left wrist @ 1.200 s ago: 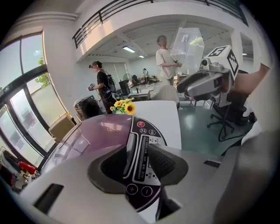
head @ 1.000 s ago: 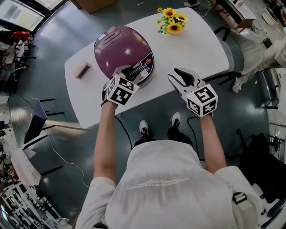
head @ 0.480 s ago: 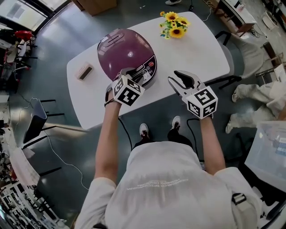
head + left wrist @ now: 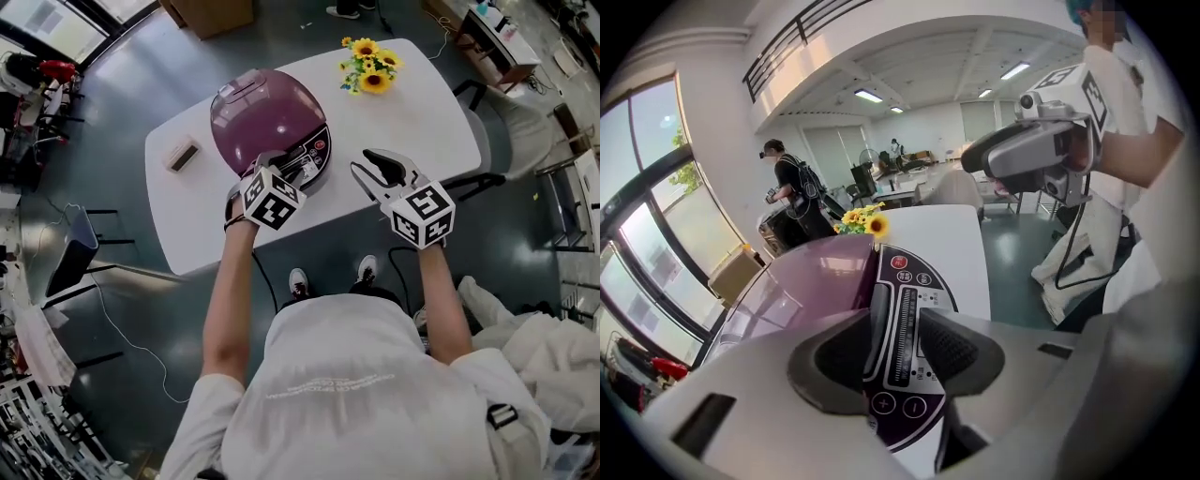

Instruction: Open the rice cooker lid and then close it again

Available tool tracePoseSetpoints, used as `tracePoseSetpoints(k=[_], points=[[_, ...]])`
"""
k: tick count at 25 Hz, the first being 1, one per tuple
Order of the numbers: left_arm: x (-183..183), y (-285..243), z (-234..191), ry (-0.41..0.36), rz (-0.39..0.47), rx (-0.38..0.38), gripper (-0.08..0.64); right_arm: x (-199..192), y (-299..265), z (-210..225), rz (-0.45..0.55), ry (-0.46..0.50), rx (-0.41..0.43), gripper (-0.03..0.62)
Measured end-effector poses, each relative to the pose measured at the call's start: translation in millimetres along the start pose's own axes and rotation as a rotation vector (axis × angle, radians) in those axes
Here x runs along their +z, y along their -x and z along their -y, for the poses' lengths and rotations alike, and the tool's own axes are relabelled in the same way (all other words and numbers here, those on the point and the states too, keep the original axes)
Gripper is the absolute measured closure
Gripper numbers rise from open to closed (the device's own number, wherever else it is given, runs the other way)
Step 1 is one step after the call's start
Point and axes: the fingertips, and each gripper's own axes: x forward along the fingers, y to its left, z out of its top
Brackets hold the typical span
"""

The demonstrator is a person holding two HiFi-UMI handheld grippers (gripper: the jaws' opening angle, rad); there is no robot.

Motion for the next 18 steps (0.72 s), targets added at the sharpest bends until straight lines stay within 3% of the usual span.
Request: tracePoseSetpoints(k=[12, 14, 18], points=[[3, 0, -10, 0.063, 0.067, 0.019, 0.393, 40, -5, -5, 0.058, 0.082, 0.024, 0.439], [3, -2, -12, 0.084, 0.078, 0.018, 0.357, 42, -6, -10, 0.061, 0.094, 0.028, 0.439], [3, -2, -12, 0.066, 0.113, 0.016, 0.357, 50, -8, -15, 0.062, 0.136, 0.036, 0.439]])
